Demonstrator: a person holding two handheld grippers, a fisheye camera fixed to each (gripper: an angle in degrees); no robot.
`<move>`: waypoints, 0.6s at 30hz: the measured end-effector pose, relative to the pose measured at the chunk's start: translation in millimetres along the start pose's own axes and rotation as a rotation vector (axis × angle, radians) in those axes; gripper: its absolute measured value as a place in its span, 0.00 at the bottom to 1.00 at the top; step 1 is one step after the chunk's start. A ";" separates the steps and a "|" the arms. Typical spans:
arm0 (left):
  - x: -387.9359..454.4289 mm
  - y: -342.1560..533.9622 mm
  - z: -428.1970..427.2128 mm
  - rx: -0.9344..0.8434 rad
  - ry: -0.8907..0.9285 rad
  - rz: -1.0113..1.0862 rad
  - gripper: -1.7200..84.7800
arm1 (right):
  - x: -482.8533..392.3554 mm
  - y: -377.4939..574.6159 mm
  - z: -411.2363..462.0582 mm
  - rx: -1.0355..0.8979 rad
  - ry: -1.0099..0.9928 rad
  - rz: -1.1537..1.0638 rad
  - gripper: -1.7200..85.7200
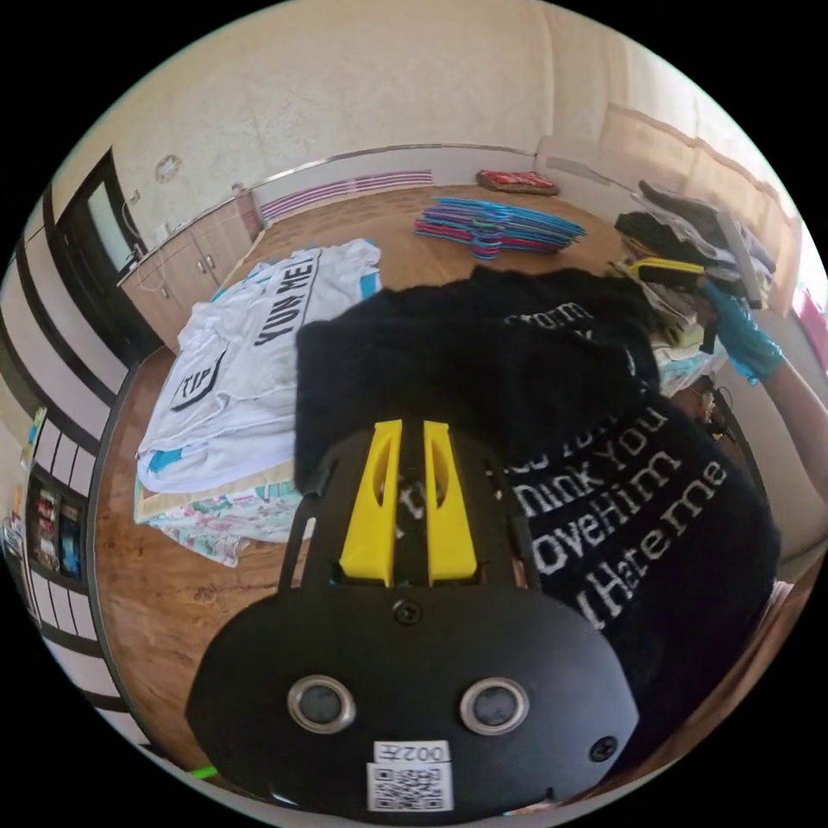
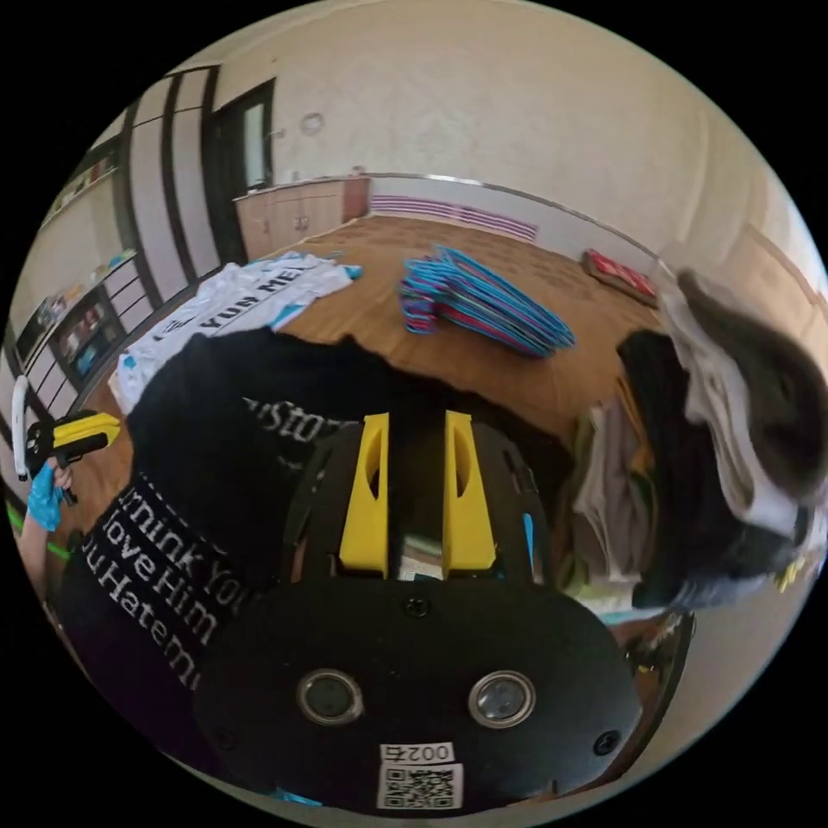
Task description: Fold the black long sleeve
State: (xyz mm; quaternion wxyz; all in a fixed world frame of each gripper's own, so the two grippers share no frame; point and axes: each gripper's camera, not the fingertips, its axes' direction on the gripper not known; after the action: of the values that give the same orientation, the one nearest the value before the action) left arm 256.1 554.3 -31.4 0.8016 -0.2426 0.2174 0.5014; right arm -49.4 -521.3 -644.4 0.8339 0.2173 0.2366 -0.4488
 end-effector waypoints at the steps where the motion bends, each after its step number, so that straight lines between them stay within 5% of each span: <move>1: 10.1 -7.3 -0.9 0.004 0.020 0.019 0.03 | 14.6 13.7 -1.1 -0.006 0.031 0.028 0.15; 12: 94.4 -67.0 -7.7 0.005 0.125 0.168 0.03 | 106.6 76.6 10.0 0.025 0.065 0.417 0.18; 18: 123.4 -91.1 -6.8 -0.018 0.151 0.214 0.03 | 144.4 89.5 25.6 -0.004 -0.078 0.584 0.17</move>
State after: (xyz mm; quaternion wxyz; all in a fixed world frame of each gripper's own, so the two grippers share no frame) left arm 387.9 601.8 -94.2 0.7226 -0.2620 0.2972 0.5664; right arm 102.0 -584.3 -695.7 0.9367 0.2571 0.1324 -0.1976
